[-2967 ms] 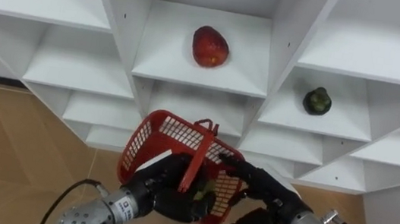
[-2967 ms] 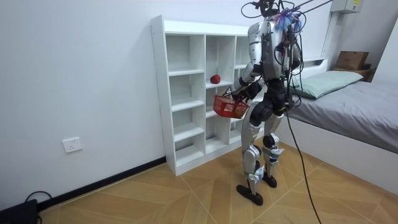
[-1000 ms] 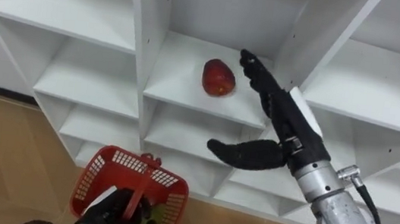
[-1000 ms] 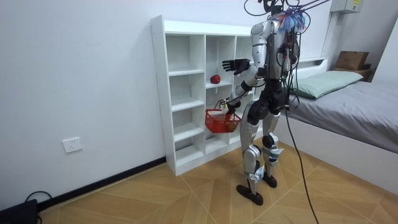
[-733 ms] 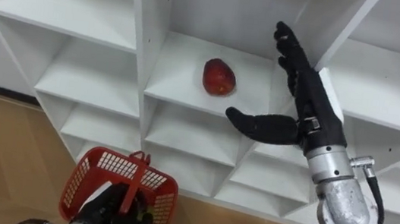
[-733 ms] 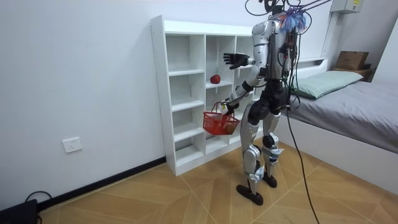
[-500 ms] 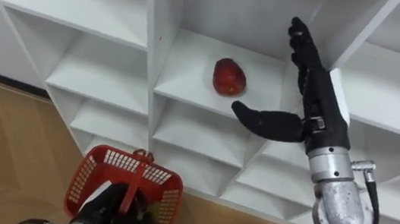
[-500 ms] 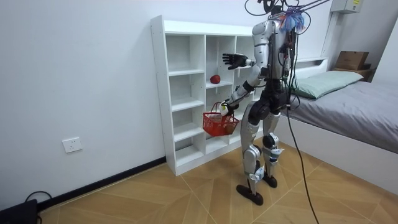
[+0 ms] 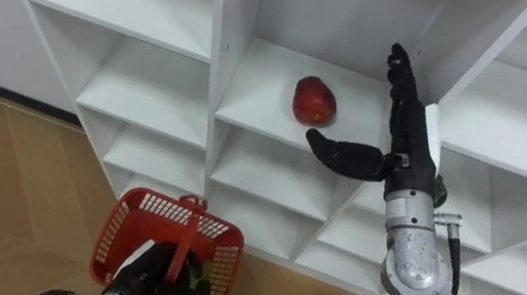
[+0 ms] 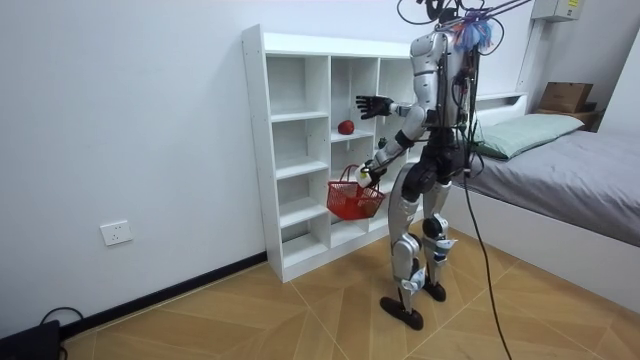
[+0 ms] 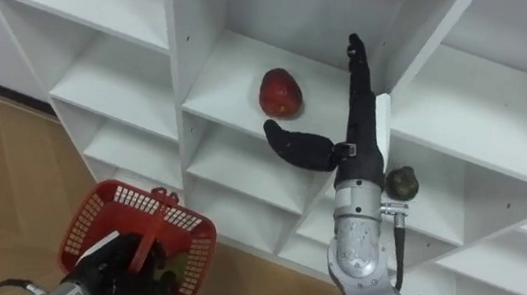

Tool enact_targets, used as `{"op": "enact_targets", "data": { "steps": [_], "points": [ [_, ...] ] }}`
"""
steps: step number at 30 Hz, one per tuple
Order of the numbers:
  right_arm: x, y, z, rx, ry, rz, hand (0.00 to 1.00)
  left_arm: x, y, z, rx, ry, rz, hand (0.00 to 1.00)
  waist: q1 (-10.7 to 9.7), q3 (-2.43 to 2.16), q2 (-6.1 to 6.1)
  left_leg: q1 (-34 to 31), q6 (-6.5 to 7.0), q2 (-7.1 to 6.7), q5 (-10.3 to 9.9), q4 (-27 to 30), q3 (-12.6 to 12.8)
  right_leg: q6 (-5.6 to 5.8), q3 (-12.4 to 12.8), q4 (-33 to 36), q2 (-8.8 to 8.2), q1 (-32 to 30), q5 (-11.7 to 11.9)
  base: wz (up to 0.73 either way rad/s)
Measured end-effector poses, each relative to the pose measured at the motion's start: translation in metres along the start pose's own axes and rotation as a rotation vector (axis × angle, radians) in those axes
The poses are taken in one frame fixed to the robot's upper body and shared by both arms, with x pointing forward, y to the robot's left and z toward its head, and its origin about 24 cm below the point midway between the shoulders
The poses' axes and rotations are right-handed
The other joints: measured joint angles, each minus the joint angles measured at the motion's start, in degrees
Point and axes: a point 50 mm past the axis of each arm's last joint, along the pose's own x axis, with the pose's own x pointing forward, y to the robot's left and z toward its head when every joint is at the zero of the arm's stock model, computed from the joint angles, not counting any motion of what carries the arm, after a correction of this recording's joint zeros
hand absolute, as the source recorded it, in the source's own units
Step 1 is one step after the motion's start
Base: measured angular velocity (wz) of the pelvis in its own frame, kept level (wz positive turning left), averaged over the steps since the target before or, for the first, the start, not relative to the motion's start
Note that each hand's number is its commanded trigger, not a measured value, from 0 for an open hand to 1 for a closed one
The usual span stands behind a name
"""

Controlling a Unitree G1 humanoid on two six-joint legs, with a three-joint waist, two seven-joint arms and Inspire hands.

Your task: Collect fruits from the closet

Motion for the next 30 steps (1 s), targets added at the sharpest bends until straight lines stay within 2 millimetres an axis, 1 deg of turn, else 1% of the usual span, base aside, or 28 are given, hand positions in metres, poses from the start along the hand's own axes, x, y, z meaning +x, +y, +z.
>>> {"op": "enact_targets", "data": {
  "steps": [3,6,8,12,14,17,19,22,26,30],
  "points": [
    [0.001,0.002,-0.002,-0.004,0.003,-0.018,0.00,0.000,-0.001,0.000,0.003,0.001,-0.002,1.00,0.3,0.00,0.00,0.0,-0.05,-0.02,0.3,-0.2,-0.1,-0.09,-0.1,0.0,-0.01,0.0,0.1,0.02],
    [0.003,0.001,-0.005,0.000,0.013,-0.067,0.00,0.001,-0.004,0.000,0.010,0.002,-0.015,1.00,1.2,0.01,0.00,-0.1,-0.07,-0.06,0.6,-0.2,-0.4,-0.15,-0.3,0.0,-0.01,-0.1,0.1,0.07],
    [0.004,0.000,-0.007,-0.001,0.017,-0.103,0.00,0.001,-0.004,0.000,0.012,0.004,-0.017,1.00,1.2,0.01,-0.01,-0.6,-0.09,-0.29,1.0,-0.2,-1.3,-0.16,-1.0,0.0,-0.18,-0.1,0.1,0.18],
    [0.011,0.003,-0.006,-0.008,0.010,-0.142,0.00,0.002,-0.005,0.000,0.016,0.006,-0.023,1.00,1.4,0.01,-0.01,-1.9,-0.07,-0.45,1.7,-0.1,-1.5,-0.37,-1.3,0.3,-0.46,-1.6,0.2,0.05],
    [0.014,0.007,-0.014,-0.009,0.063,-0.156,0.00,0.006,-0.009,0.003,0.015,0.005,-0.033,1.00,1.8,0.15,0.18,-3.0,0.00,-0.45,2.2,-0.1,-1.6,-0.47,-1.4,0.3,-0.44,-2.5,0.9,0.00],
    [0.011,0.008,-0.025,-0.025,0.148,-0.160,0.00,0.009,-0.012,0.006,0.010,0.005,-0.044,1.00,2.8,0.29,0.45,-4.9,0.15,-0.59,2.7,0.0,-1.7,-0.51,-1.6,0.4,-0.60,-4.2,1.3,0.06],
    [0.011,0.010,-0.027,-0.027,0.164,-0.159,0.00,0.009,-0.013,0.004,0.009,0.017,-0.045,1.00,3.2,0.30,0.54,-5.6,0.20,-0.67,2.9,0.1,-1.7,-0.52,-1.7,0.7,-0.79,-5.2,1.4,0.03],
    [0.020,0.012,-0.021,-0.025,0.147,-0.158,0.00,0.009,-0.014,0.001,0.007,0.038,-0.048,1.00,3.5,0.46,0.78,-6.1,0.31,-0.91,3.1,0.2,-1.6,-0.47,-1.6,1.3,-1.15,-6.1,1.4,0.00],
    [0.031,0.013,-0.011,-0.019,0.106,-0.161,0.00,0.010,-0.013,-0.001,0.006,0.053,-0.046,1.00,3.6,0.50,0.83,-6.3,0.32,-0.97,3.1,-0.2,-1.6,-0.27,-1.6,1.0,-1.16,-6.1,1.2,0.05],
    [0.034,0.014,-0.008,-0.023,0.104,-0.161,0.00,0.012,-0.012,0.002,0.009,0.048,-0.042,1.00,3.7,0.51,0.84,-6.6,0.32,-1.04,3.1,-0.3,-1.6,-0.12,-1.6,0.9,-1.19,-6.1,0.9,0.08]
  ]
}}
